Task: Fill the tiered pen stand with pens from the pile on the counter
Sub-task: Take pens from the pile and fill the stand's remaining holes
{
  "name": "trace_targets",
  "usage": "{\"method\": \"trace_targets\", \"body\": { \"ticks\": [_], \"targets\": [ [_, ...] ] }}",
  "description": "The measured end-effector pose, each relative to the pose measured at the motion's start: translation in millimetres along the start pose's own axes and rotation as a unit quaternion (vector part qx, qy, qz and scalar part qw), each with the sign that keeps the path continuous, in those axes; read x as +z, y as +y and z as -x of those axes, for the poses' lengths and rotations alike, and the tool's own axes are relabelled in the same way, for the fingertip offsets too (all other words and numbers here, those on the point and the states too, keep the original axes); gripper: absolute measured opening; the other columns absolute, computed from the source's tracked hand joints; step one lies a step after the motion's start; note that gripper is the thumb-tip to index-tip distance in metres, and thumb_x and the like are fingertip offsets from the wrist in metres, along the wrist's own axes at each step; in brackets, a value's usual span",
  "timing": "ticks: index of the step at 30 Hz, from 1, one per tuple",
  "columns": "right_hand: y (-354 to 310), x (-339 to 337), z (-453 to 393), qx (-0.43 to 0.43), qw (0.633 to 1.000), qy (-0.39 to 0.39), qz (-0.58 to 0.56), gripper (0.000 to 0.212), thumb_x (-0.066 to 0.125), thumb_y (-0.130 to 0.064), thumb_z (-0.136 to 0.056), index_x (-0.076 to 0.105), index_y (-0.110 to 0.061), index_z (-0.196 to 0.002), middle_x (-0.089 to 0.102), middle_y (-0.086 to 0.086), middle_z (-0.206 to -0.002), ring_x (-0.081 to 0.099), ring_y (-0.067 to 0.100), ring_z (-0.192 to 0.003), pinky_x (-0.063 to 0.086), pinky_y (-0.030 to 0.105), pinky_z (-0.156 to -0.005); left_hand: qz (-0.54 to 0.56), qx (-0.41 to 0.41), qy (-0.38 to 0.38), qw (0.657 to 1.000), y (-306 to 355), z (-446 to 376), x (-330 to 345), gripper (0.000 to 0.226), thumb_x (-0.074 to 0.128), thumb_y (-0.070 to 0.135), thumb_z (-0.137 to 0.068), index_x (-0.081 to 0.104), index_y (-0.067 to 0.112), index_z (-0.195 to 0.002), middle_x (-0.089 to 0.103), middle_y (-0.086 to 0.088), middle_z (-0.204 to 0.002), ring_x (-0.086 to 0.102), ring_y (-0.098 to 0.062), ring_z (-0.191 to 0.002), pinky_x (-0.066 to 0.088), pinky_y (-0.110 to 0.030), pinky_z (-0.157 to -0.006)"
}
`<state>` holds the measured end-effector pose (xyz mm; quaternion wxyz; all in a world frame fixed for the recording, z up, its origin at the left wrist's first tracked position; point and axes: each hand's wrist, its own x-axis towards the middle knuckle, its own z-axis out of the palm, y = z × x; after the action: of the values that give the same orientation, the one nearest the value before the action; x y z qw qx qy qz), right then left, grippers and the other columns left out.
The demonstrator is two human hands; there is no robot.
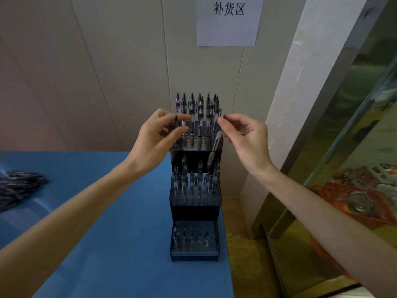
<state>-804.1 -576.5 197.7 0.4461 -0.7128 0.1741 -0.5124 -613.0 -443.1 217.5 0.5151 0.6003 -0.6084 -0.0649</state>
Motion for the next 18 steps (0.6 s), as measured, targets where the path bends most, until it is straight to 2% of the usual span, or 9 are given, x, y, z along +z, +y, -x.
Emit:
{"method": "trace_targets", "body": {
  "ticks": [3,4,6,8,12,18],
  "targets": [
    [8,0,6,0.003,1.000,-0.007,0.009,0.017,0.070,-0.018,-0.096,0.073,-0.005,-0.106,0.073,0.006,-0.086,0.068,0.019,-0.074,0.054,0.025,-0.064,0.009,0.011,0.062,0.998,-2,2,4,0.017,0.074,0.018,-0.092,0.076,0.008,-0.106,0.064,0.004,-0.097,0.063,-0.006,-0.076,0.055,-0.020,-0.072],
    [10,1,8,0.007,1.000,-0.014,0.015,0.016,0.070,-0.017,-0.095,0.073,-0.005,-0.106,0.073,0.006,-0.087,0.068,0.019,-0.074,0.054,0.023,-0.064,0.011,0.009,0.068,0.998,-2,3,5,0.021,0.077,0.018,-0.090,0.076,0.008,-0.109,0.065,0.005,-0.095,0.065,-0.008,-0.077,0.058,-0.023,-0.074],
    [16,1,12,0.013,0.998,-0.036,0.045,0.014,0.070,-0.015,-0.095,0.074,-0.006,-0.105,0.074,0.004,-0.088,0.069,0.018,-0.076,0.054,0.022,-0.066,0.020,0.005,0.062,0.998,-3,4,7,0.036,0.082,0.019,-0.085,0.073,0.012,-0.120,0.068,0.003,-0.093,0.067,-0.012,-0.080,0.060,-0.027,-0.080],
    [23,1,16,0.014,0.994,-0.062,0.093,0.014,0.071,-0.015,-0.094,0.076,-0.010,-0.105,0.075,-0.001,-0.088,0.070,0.015,-0.080,0.057,0.026,-0.071,0.042,-0.008,0.055,0.998,-4,6,9,0.043,0.085,0.019,-0.081,0.072,0.014,-0.122,0.074,0.001,-0.094,0.072,-0.017,-0.086,0.060,-0.028,-0.084],
    [34,3,24,0.016,0.985,-0.083,0.150,0.017,0.072,-0.022,-0.093,0.078,-0.013,-0.106,0.076,-0.007,-0.090,0.071,0.013,-0.082,0.061,0.035,-0.075,0.067,-0.032,0.042,0.996,-11,11,16,0.036,0.085,0.014,-0.080,0.071,0.008,-0.112,0.078,-0.001,-0.096,0.076,-0.015,-0.090,0.061,-0.034,-0.087],
    [35,7,27,-0.005,0.980,-0.069,0.184,0.016,0.070,-0.024,-0.095,0.078,-0.015,-0.105,0.075,-0.010,-0.087,0.070,0.010,-0.080,0.060,0.034,-0.073,0.089,-0.087,0.001,0.992,-29,14,19,0.027,0.081,0.010,-0.084,0.070,0.005,-0.108,0.079,-0.002,-0.100,0.076,-0.017,-0.096,0.060,-0.042,-0.092]
  ]
}}
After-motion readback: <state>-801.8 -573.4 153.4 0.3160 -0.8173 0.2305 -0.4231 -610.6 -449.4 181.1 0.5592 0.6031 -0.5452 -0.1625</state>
